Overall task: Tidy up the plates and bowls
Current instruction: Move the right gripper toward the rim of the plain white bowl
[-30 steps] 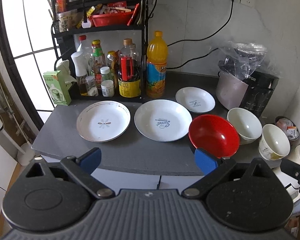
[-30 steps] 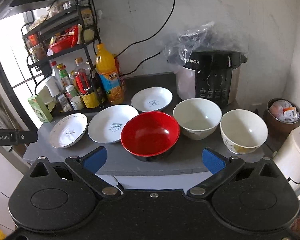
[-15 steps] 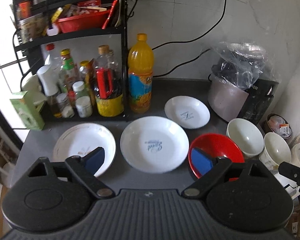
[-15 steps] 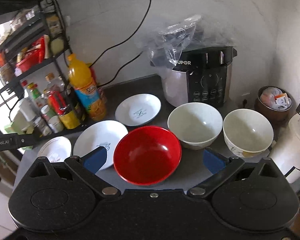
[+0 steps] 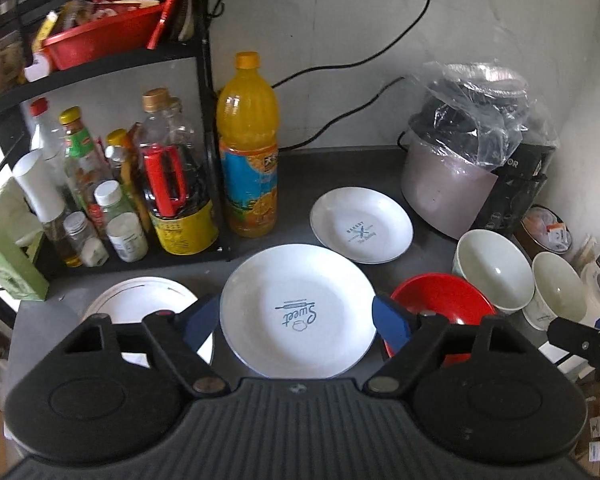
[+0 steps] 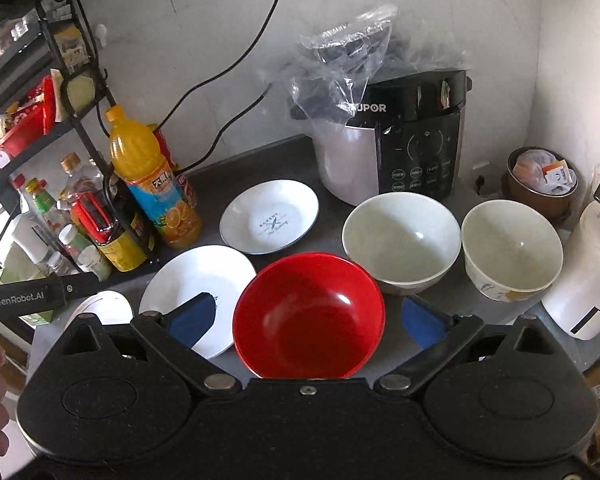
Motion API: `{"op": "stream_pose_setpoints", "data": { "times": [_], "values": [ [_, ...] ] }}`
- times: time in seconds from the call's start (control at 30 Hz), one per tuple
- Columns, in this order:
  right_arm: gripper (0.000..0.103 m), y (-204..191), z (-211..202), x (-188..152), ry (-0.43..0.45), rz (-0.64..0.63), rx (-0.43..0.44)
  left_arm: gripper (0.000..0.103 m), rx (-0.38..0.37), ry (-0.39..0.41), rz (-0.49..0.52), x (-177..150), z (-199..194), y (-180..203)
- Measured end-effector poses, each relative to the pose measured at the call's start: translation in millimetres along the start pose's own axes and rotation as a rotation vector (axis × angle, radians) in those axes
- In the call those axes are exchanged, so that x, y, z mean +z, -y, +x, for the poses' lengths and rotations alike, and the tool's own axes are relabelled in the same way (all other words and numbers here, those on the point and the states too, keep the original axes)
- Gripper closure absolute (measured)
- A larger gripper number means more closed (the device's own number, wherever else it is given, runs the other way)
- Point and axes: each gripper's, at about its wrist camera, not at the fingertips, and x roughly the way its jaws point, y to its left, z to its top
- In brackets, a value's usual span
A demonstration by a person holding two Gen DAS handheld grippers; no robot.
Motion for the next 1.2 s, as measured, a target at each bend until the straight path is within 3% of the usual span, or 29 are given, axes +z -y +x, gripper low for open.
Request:
{"op": "stream_pose_setpoints", "data": {
  "times": [0.3,0.53,0.67,0.77,0.83,1.1,1.2],
  "values": [
    [0.015,18.2,24.9,10.4,-0.017,0.025,-0.006,0.029,-0.023,-0.030,0.011,11.5,21.9,18.2],
    [0.031,55.5,52.1,19.3,-0.028,0.051,0.016,0.038,-0.014,-0.034,0.028,24.3,43.6,49.2],
    [0.036,80.0,69.9,22.0,-0.034,0.057,0.003,0.044,-0.028,-0.040,0.051,30.2,57.2,76.1],
    [0.046,95.2,81.5,21.3,-0.055,0.079,0.027,0.049,-0.035,-0.052,0.075,33.2,70.4,96.9],
    [0.059,100.2,89.9,19.4,-0.069,0.066,0.040,0.050,-0.026,-0.056,0.093,33.9,79.6,109.6],
    [0.061,120.8,119.9,11.9,-0.131,0.070,0.059,0.056,-0.003,-0.096,0.157,29.0,119.5,151.7],
    [0.067,129.2,128.0,10.7,-0.152,0.079,0.070,0.058,-0.003,-0.122,0.163,28.0,133.3,163.3]
  ]
}}
